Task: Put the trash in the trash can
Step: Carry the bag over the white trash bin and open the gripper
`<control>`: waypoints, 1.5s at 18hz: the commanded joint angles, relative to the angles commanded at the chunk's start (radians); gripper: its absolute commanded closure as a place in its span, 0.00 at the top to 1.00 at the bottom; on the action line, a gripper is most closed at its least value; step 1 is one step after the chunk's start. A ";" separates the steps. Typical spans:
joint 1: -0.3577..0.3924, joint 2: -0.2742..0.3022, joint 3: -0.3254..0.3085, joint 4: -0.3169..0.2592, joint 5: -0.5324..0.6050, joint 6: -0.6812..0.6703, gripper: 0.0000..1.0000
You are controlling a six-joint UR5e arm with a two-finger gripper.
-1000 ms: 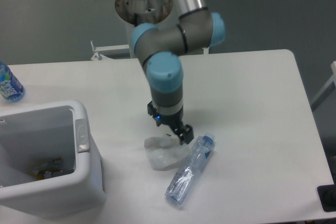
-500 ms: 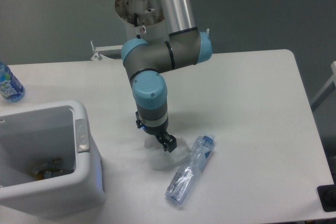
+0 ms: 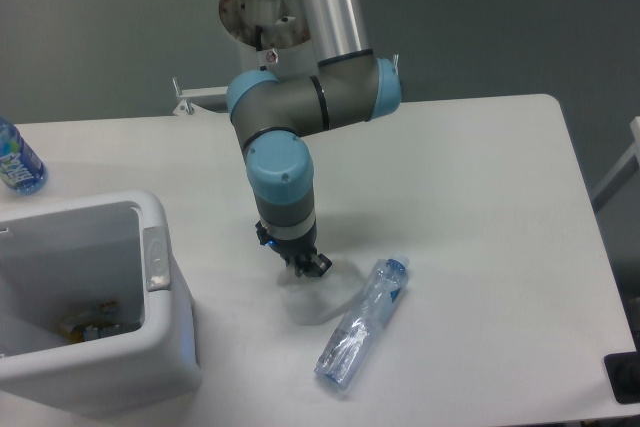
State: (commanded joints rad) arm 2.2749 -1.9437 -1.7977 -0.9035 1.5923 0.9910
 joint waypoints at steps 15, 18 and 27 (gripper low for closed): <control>0.123 0.239 0.268 -0.026 -0.492 -0.536 0.00; 0.114 0.252 0.305 -0.006 -0.517 -0.662 0.00; -0.053 0.195 0.362 0.012 -0.540 -0.753 0.00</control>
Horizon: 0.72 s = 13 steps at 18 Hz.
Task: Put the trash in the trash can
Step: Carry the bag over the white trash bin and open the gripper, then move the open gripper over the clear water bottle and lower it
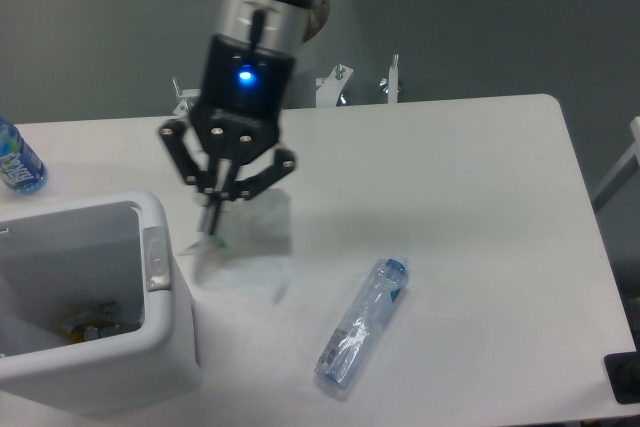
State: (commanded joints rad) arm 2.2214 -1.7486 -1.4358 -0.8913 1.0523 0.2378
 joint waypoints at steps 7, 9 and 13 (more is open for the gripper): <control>-0.081 -0.017 0.012 0.045 -0.002 -0.037 1.00; -0.078 -0.015 0.017 0.045 -0.002 -0.101 1.00; -0.056 -0.015 0.023 0.045 0.000 -0.101 1.00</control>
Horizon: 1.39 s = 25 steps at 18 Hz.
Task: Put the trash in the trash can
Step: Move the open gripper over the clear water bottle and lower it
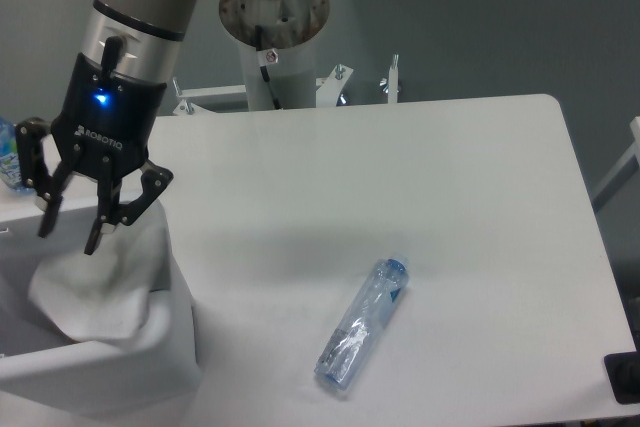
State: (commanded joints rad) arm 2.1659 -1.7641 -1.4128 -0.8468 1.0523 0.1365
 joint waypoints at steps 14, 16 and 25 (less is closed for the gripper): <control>0.268 -0.170 0.011 0.048 0.020 0.078 1.00; 0.273 -0.202 0.014 0.046 0.066 0.185 1.00; 0.292 -0.362 0.003 0.044 0.156 0.508 1.00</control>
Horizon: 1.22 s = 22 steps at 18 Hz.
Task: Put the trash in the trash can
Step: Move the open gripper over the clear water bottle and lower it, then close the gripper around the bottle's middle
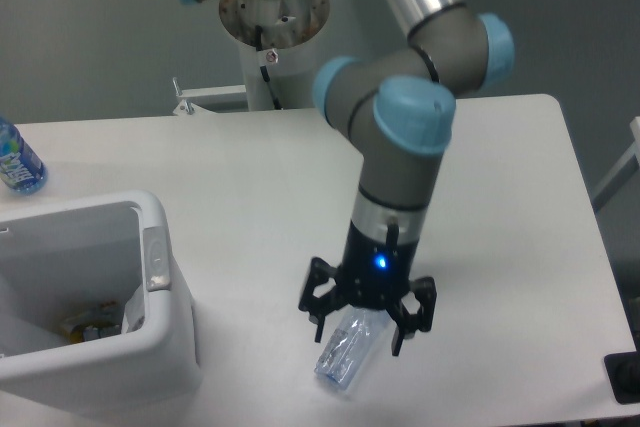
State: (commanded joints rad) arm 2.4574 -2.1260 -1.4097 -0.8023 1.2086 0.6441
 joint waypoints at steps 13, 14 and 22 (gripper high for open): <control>-0.023 -0.117 0.002 0.002 0.124 0.066 1.00; -0.032 -0.123 -0.003 0.003 0.124 0.068 1.00; -0.081 -0.135 -0.028 0.008 0.141 0.069 1.00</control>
State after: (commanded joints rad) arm 2.3762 -2.2611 -1.4373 -0.7946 1.3499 0.7133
